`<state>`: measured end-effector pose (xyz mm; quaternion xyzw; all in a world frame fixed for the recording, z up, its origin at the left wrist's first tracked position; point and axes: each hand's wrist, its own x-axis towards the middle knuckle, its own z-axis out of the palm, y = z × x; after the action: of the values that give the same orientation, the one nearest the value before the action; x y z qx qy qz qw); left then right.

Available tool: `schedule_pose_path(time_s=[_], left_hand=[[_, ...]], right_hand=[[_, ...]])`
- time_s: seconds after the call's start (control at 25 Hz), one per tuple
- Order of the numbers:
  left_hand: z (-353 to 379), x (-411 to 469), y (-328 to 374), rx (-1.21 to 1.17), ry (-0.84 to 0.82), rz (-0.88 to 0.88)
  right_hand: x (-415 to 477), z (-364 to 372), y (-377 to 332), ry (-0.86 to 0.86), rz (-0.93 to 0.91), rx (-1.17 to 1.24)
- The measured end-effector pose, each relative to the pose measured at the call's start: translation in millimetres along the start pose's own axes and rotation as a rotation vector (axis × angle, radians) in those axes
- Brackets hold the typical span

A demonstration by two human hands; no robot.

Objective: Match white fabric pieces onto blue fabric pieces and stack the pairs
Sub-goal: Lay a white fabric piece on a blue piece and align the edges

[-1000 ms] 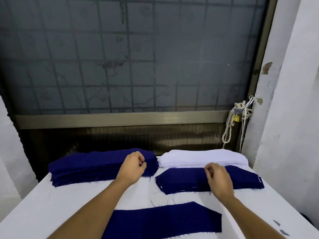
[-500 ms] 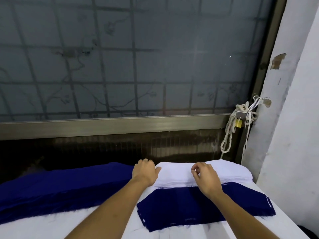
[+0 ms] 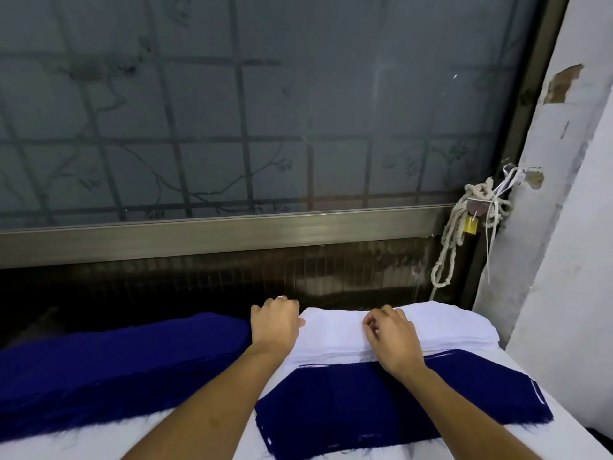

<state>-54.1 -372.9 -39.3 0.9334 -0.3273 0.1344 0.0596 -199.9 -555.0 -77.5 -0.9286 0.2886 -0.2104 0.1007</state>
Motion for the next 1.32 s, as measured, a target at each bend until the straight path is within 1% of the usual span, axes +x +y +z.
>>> schedule_pose_path(time_s=[0.16,0.24,0.32,0.44,0.52,0.56,0.64,0.76,0.92,1.04,1.2,1.32], left_hand=[[-1.7,-1.4,-1.5,0.164,0.037,0.083],[-6.7,-3.3,-2.8,0.158,0.096,0.113],[-16.0,-6.6,-2.3,0.033,0.141,0.154],[-37.6,-15.9,0.4,-0.228,0.114,0.276],[-53.6,-26.6,1.5,-0.348,0.092,0.325],[-61.1,-32.7,0.0,-0.381,0.095,0.317],[-74.8,-44.6,-8.6,-0.391,0.121,0.238],[-92.7,-64.9,-36.2,-0.373,0.163,0.052],[-113.9,-102.8,-84.6,-0.394,0.218,-0.112],[-125.9,-136.1,-120.4,-0.368,0.2,-0.199],[-124.6,-183.3,-164.4,-0.366,0.159,-0.335],[-115.3,-219.9,-187.3,-0.456,0.136,-0.41]], right_hand=[[-0.4,-0.6,-3.4,-0.005,-0.006,-0.018],[-1.3,-1.4,-9.6,0.016,-0.007,-0.034],[-1.3,-4.8,-20.2,0.059,-0.053,-0.033],[2.4,-15.3,-47.4,0.048,-0.179,0.093],[4.9,-23.9,-64.4,0.044,-0.196,0.171],[4.7,-29.7,-70.7,0.043,-0.178,0.199],[-1.2,-43.6,-77.8,0.041,-0.145,0.227],[-17.1,-65.1,-80.5,0.025,-0.172,0.208],[-49.6,-88.4,-83.9,-0.02,-0.103,0.257],[-81.4,-101.4,-86.1,-0.054,-0.063,0.297],[-120.6,-108.1,-76.8,-0.138,0.028,0.285],[-151.9,-103.9,-67.3,-0.223,0.122,0.412]])
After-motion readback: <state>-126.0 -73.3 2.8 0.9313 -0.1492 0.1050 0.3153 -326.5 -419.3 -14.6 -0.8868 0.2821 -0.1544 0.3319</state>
